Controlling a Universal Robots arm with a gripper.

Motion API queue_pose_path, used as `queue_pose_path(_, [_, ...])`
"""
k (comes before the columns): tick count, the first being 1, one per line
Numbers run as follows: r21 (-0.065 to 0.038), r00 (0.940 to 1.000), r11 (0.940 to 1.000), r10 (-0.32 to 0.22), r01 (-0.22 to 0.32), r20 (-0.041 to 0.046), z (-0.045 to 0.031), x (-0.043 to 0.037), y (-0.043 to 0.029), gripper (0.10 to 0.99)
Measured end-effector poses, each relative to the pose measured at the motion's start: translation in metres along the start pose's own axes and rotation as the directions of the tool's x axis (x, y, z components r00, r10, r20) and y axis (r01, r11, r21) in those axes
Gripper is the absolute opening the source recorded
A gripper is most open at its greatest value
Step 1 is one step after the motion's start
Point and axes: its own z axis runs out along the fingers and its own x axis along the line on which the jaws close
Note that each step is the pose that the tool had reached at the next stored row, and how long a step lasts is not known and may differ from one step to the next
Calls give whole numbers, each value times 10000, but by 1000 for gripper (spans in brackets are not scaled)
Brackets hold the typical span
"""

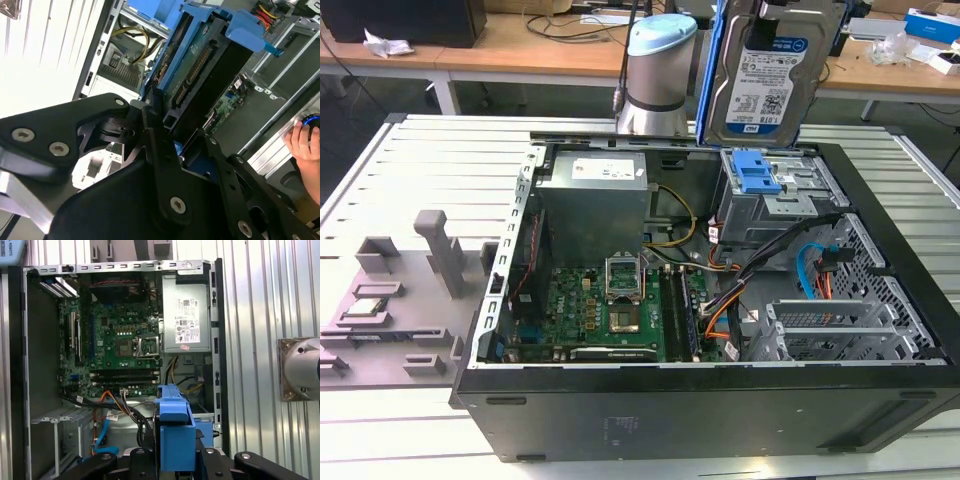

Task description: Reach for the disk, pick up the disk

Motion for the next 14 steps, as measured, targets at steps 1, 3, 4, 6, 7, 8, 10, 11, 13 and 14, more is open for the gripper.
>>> queue_pose_path(1, [0, 10000, 10000, 0, 0, 1, 1, 20, -1, 365])
queue_pose_path(3, [-1, 10000, 10000, 0, 0, -1, 1, 74, -4, 365])
queue_pose_path(4, [0, 10000, 10000, 0, 0, -1, 1, 96, -6, 365])
queue_pose_path(6, [0, 10000, 10000, 0, 0, -1, 3, 167, -10, 365])
queue_pose_path(7, [0, 10000, 10000, 1, -1, -2, 4, 215, -13, 365])
queue_pose_path(8, [0, 10000, 10000, 1, -1, -2, 4, 245, -14, 365])
queue_pose_path(10, [0, 10000, 10000, 0, 0, -3, 5, 292, -17, 365])
queue_pose_path(11, [0, 10000, 10000, 0, 0, -3, 5, 309, -18, 365])
queue_pose_path(13, [0, 10000, 10000, 1, -1, -6, 6, 354, -21, 365])
queue_pose_path(14, [0, 10000, 10000, 1, -1, -6, 7, 412, -25, 365])
